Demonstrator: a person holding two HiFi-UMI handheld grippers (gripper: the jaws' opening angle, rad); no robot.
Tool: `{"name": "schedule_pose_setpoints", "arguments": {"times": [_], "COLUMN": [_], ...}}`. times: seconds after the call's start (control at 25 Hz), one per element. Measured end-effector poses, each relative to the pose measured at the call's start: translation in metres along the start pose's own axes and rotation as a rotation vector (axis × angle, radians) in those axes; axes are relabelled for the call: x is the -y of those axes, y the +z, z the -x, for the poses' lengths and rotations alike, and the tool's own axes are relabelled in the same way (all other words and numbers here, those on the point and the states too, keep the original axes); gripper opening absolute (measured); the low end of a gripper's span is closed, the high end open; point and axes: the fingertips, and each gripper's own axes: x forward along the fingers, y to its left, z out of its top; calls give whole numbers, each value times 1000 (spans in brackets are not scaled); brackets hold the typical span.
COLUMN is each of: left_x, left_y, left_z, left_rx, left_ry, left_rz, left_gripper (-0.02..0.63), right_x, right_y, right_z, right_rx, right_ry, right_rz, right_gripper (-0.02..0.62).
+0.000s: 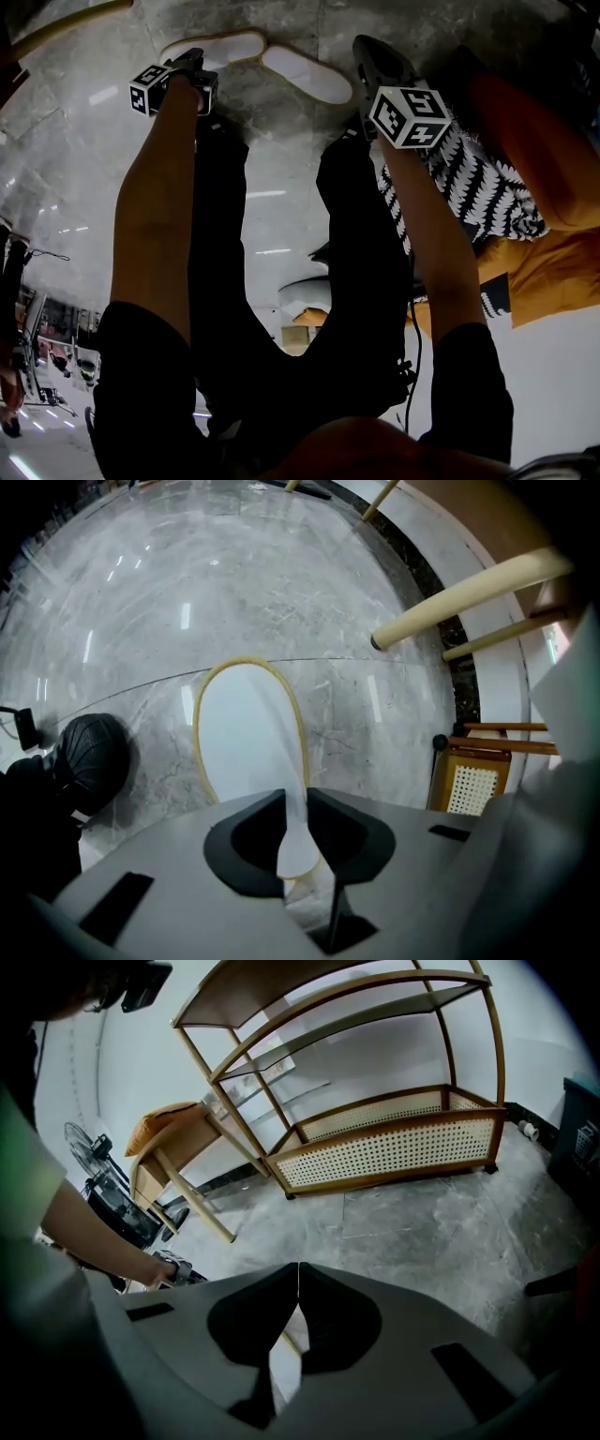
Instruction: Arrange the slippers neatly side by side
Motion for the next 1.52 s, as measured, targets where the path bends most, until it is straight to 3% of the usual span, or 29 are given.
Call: {"name": "schedule_pose_setpoints", "arguments": {"times": [0.08,0.32,0.48,0.76,1.04,1.32,1.52], "left_x": [0,3,21,64,95,96,75], "left_y": [-1,-7,-17,-50,-90,-116,-104], "left_z": [0,13,33,71,74,53,36], "left_rx": [-5,-38,-71,-214,-310,-390,-410], "left_ry": [5,-1,-29,-15,10,96,184], "left_rz": [-15,-41,-120,-538,-863,-1123,-1242], "left_gripper": [43,28,26,25,25,25,25], "right_x": [1,-8,-19,-34,-26,-6,2], "right_y": [-4,-5,10,43,50,31,13], "right_z": [0,7,15,37,57,63,52], "right_rx": [-6,-17,-9,28,38,17,5], "right_ry": [-3,3,19,23,8,-8,-3], "right_rz": [0,1,30,34,24,23,17], "right_gripper": [32,32,32,32,32,32,32]}}
